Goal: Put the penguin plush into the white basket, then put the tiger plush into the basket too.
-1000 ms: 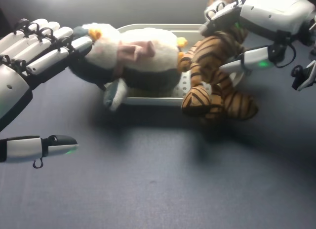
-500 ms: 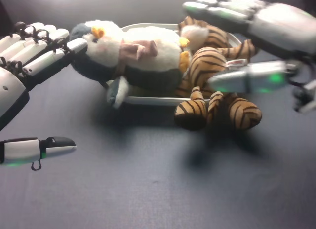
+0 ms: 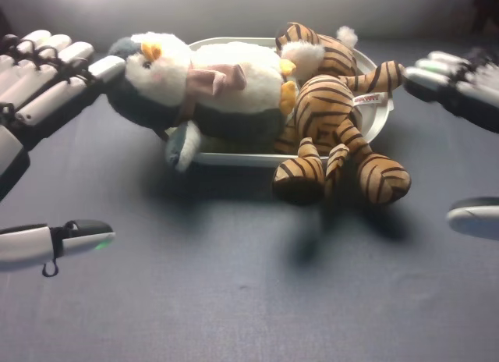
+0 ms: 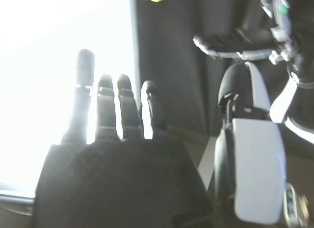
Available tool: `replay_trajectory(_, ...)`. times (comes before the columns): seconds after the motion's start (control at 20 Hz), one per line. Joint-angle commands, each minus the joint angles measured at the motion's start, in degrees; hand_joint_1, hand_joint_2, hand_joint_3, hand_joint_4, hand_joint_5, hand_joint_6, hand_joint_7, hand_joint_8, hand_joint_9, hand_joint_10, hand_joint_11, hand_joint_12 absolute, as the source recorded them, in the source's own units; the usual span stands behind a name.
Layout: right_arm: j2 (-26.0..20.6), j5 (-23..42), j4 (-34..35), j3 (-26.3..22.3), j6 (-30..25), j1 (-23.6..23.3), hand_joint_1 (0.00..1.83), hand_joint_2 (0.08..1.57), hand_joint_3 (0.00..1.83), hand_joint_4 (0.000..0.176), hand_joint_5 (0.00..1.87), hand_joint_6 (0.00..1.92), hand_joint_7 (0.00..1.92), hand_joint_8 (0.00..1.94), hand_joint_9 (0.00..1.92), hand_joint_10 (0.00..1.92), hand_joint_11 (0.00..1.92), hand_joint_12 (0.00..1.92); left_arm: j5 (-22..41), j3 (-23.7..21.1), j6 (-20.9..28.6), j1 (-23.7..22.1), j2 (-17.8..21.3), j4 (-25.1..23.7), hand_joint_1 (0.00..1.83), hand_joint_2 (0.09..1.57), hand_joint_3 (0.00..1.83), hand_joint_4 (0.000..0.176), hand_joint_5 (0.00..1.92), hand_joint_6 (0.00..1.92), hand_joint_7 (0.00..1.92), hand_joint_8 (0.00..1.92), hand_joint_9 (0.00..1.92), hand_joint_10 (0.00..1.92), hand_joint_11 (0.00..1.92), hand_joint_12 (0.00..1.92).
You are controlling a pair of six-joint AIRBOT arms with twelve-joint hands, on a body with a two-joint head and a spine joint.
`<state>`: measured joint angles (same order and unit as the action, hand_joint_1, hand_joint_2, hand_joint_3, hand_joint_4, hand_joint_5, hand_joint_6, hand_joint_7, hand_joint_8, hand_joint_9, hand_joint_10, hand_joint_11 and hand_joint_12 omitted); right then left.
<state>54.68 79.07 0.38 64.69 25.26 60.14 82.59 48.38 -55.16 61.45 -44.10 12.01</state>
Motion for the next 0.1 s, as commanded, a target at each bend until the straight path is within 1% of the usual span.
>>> replay_trajectory(0.0,-0.44,10.63,2.63,-0.46,-0.86,0.94,0.44,1.17,0.01,0.032,0.09,0.0,0.14,0.0,0.12,0.01,0.13,0.06,8.32,-0.41,0.67,0.03,0.27,-0.57,0.87,0.87,0.0,0.13,0.08,0.0,0.08,0.0,0.05,0.0,0.02,0.01)
replay_trajectory(0.05,-0.52,12.56,4.18,-1.16,-1.2,3.32,0.46,1.18,0.0,0.034,0.1,0.0,0.14,0.0,0.12,0.0,0.13,0.06,8.71,-0.52,1.18,0.66,0.29,-0.33,0.88,0.86,0.0,0.142,0.08,0.0,0.08,0.0,0.06,0.01,0.03,0.01)
